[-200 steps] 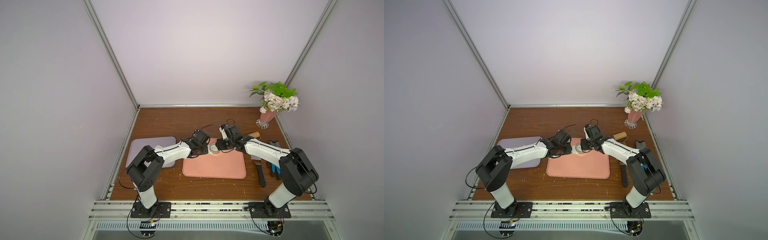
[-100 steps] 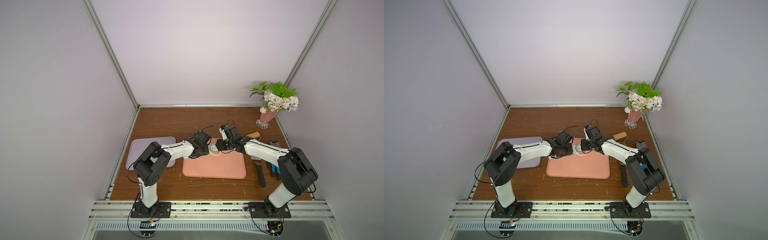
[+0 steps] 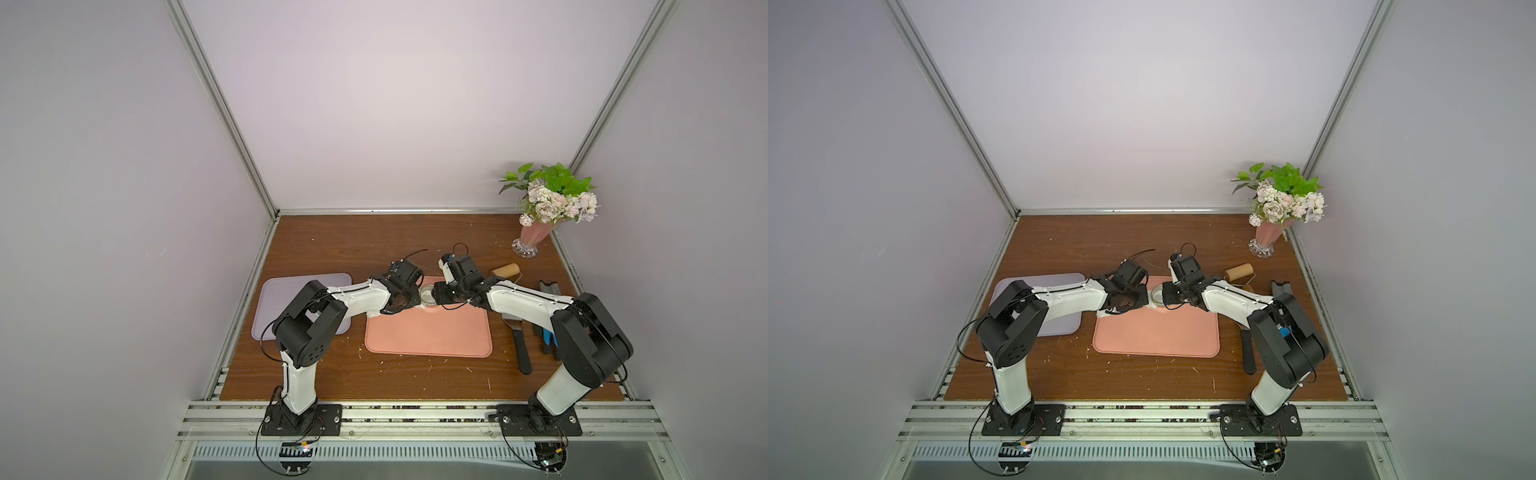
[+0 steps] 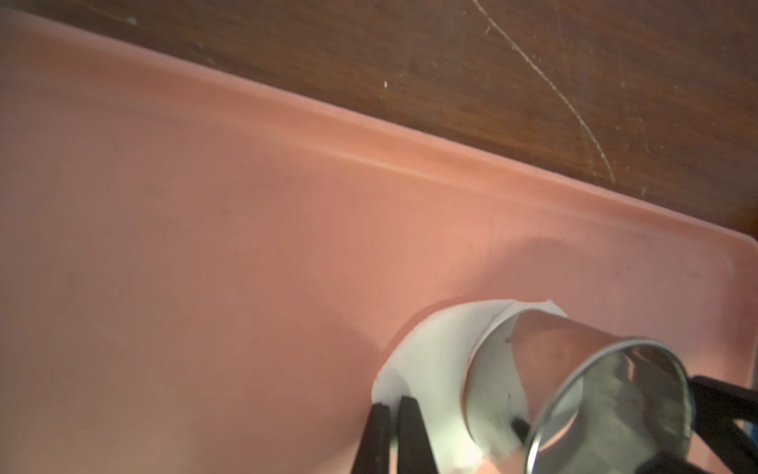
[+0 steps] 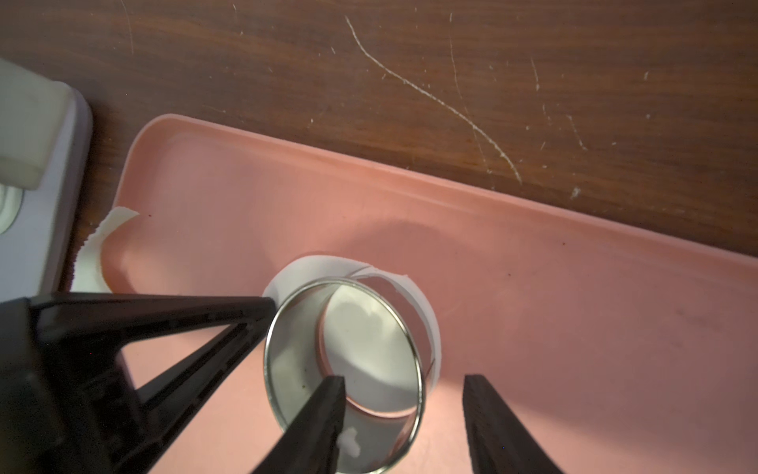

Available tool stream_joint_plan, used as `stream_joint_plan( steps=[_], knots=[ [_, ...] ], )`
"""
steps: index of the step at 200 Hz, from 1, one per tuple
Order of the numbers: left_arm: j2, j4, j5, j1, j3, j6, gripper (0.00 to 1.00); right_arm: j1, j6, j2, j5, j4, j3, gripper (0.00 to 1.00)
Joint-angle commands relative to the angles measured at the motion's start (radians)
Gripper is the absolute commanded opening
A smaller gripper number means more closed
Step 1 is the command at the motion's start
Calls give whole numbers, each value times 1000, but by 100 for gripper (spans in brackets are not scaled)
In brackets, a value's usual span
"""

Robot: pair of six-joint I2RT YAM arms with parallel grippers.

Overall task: Roll out the dumpling wrappers from the dough
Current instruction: Remove the dumpling wrapper from the work surface.

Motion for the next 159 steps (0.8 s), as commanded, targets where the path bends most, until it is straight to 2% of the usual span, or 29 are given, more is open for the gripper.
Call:
stream_joint_plan(
  steps=[1, 159],
  knots=[
    [21, -21, 1, 10, 15, 2, 1, -3, 0, -3, -18, 24, 1, 53],
    [-179, -103, -118, 41, -54, 39, 0, -2, -10, 3, -4, 8, 5, 52]
  ],
)
